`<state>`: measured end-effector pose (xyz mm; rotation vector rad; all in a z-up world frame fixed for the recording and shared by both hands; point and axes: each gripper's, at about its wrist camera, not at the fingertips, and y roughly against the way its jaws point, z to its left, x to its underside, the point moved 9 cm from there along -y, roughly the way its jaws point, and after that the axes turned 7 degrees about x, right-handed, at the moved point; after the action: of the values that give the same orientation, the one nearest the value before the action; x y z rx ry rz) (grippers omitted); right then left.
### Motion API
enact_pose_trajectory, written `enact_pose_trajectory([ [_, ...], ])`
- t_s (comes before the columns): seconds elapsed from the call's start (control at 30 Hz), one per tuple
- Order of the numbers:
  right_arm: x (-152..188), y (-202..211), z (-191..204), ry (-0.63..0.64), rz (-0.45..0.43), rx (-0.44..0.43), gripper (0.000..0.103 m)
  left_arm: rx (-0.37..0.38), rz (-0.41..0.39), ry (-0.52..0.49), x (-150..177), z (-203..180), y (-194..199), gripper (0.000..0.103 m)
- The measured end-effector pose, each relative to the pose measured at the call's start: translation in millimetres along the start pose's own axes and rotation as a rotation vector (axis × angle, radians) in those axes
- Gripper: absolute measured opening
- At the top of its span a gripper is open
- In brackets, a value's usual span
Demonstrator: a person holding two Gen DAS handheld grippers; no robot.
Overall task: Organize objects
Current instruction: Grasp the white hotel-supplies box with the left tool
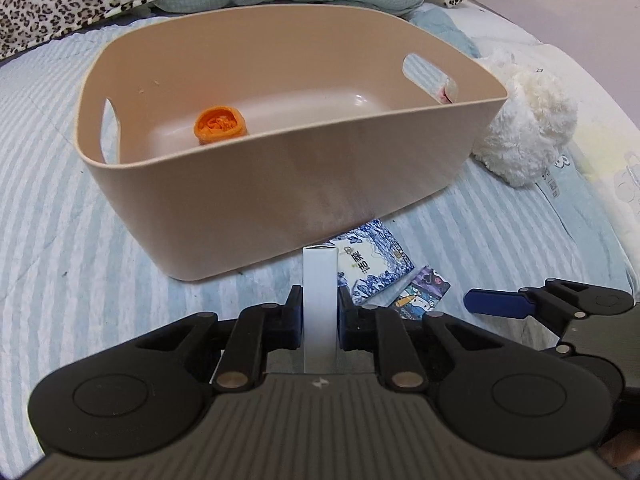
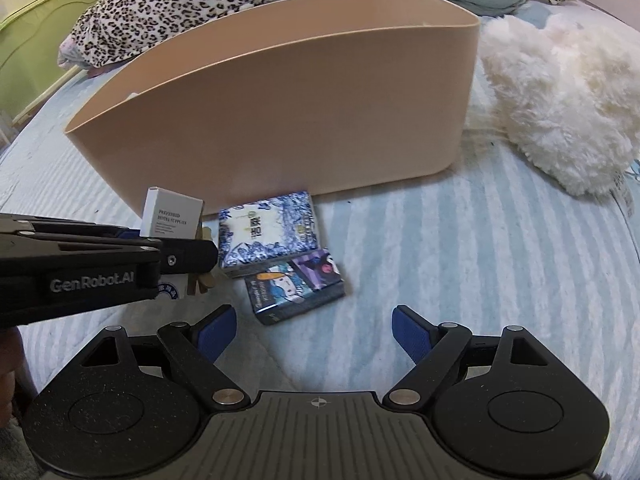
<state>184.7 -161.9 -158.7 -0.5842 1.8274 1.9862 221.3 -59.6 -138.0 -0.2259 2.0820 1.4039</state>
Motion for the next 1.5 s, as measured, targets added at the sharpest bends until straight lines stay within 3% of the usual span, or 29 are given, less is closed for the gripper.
enact_pose_trajectory([
  [0.33, -3.7, -1.4, 7.0, 0.001, -0.024, -0.018, 0.086, 0.059, -0.026, 0.065, -5.5, 16.0, 21.7, 0.018],
  [0.67, -2.3, -3.5, 11.8, 0.012, -0.019, -0.01, 0.085, 0.036, 0.029, 0.149, 17.7, 57.7, 16.1, 0.019],
  [0.87, -3.4, -5.1, 13.8, 0.021, -0.019, -0.001, 0.086, 0.032, 0.025, 0.193, 22.8, 72.9, 17.7, 0.036],
  [0.93, -3.6, -4.9, 13.8, 0.016, -0.019, -0.003, 0.086, 0.016, 0.016, 0.192, 22.8, 78.1, 23.1, 0.05],
  [1.27, -5.4, -5.9, 16.1, 0.034, -0.031, 0.0, 0.085, -0.007, 0.041, 0.244, 26.9, 97.2, 32.1, 0.046],
  [1.5, -5.7, -6.2, 14.8, 0.036, -0.032, 0.004, 0.084, -0.058, 0.086, 0.196, 38.3, 105.0, 35.9, 0.046],
])
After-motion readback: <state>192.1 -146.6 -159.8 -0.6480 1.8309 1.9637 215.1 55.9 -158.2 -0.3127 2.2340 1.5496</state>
